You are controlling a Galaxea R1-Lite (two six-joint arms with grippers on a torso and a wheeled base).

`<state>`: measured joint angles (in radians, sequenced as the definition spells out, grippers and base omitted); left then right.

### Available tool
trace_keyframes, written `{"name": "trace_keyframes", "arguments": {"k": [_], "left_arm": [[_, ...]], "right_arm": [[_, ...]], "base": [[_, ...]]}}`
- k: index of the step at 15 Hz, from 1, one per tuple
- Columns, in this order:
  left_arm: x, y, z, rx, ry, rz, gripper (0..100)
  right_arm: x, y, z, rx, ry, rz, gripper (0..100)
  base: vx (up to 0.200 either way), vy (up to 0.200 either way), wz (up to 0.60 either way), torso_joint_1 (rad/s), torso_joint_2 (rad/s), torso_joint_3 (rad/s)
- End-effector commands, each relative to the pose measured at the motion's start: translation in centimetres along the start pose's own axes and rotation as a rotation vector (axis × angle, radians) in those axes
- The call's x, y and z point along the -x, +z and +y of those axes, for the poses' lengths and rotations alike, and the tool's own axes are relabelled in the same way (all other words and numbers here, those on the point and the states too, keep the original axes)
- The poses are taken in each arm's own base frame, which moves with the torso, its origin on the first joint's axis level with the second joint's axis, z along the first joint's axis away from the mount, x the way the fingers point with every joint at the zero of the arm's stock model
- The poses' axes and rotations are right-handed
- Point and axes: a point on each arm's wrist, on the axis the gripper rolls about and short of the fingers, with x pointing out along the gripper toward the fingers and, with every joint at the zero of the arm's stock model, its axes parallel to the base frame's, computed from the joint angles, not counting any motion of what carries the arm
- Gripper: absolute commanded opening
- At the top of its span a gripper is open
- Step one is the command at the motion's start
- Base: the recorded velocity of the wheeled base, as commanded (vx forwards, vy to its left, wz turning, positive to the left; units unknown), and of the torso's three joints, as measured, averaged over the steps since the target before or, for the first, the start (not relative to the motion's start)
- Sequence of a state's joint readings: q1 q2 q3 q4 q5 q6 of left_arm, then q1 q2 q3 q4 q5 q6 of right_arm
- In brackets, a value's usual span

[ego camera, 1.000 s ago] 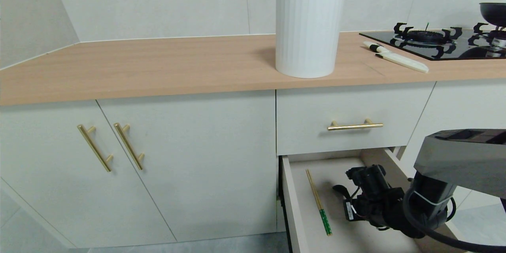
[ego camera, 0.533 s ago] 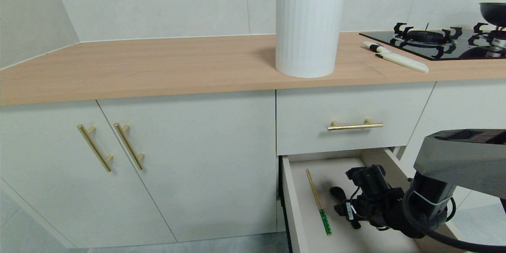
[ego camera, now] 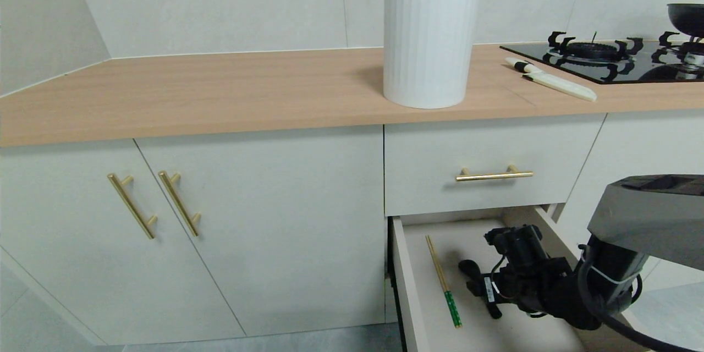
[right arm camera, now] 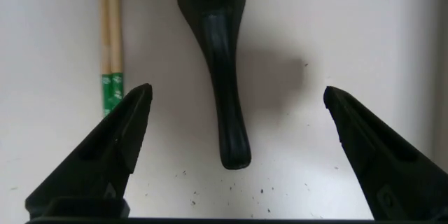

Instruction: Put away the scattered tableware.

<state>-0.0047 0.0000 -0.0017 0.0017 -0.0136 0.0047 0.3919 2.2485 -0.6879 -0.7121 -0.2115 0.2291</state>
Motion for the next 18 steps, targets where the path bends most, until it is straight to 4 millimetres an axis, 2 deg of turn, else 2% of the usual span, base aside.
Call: {"name": "trace_keyframes", "arguments": {"k": [1, 3, 6, 8, 15, 18], "left_arm": [[0.0, 0.0, 0.0, 0.000, 0.000, 0.000, 100], [0.0, 0.0, 0.0, 0.000, 0.000, 0.000, 100], [0.0, 0.0, 0.0, 0.000, 0.000, 0.000, 100], [0.0, 0.0, 0.0, 0.000, 0.000, 0.000, 100], [0.0, 0.0, 0.0, -0.001, 0.000, 0.000, 100], [0.0, 0.0, 0.0, -0.001, 0.000, 0.000, 100]], "right_arm": [[3.1, 1.4, -0.2, -0.011, 0.019, -0.066, 100], [5.3, 2.3, -0.4, -0.012, 0.023, -0.074, 100], [10.7, 3.8, -1.2, -0.005, 0.085, -0.021, 100], [13.5, 4.4, -1.5, -0.002, 0.149, -0.002, 100], [17.6, 5.0, -1.7, 0.018, 0.157, 0.037, 100], [18.6, 4.6, -1.3, 0.045, 0.168, 0.058, 100]], "base": [[0.000, 0.000, 0.00, 0.000, 0.00, 0.000], [0.000, 0.000, 0.00, 0.000, 0.00, 0.000], [0.000, 0.000, 0.00, 0.000, 0.00, 0.000], [0.000, 0.000, 0.00, 0.000, 0.00, 0.000], [0.000, 0.000, 0.00, 0.000, 0.00, 0.000], [-0.200, 0.000, 0.00, 0.005, 0.00, 0.002]]}}
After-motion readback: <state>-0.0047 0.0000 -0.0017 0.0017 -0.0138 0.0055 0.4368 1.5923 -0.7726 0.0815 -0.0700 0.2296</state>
